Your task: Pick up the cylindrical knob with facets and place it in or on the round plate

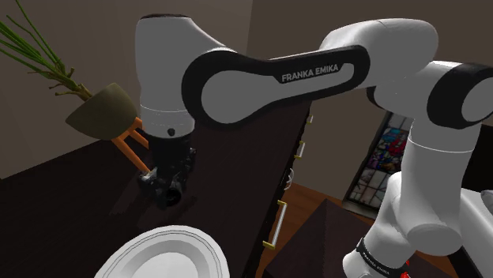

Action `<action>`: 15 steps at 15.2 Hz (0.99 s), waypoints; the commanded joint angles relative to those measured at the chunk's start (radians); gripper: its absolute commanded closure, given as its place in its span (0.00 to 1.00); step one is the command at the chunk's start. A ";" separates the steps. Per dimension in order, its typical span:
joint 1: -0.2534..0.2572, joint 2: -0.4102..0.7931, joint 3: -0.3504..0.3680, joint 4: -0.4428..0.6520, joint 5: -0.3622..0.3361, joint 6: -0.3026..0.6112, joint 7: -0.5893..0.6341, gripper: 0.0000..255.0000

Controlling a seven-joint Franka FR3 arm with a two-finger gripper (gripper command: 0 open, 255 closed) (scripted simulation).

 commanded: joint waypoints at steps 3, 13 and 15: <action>0.050 -0.014 0.031 -0.022 0.000 0.009 0.084 1.00; 0.143 0.016 0.072 -0.051 -0.030 0.061 0.228 1.00; 0.143 0.021 0.071 -0.072 -0.034 0.086 0.230 1.00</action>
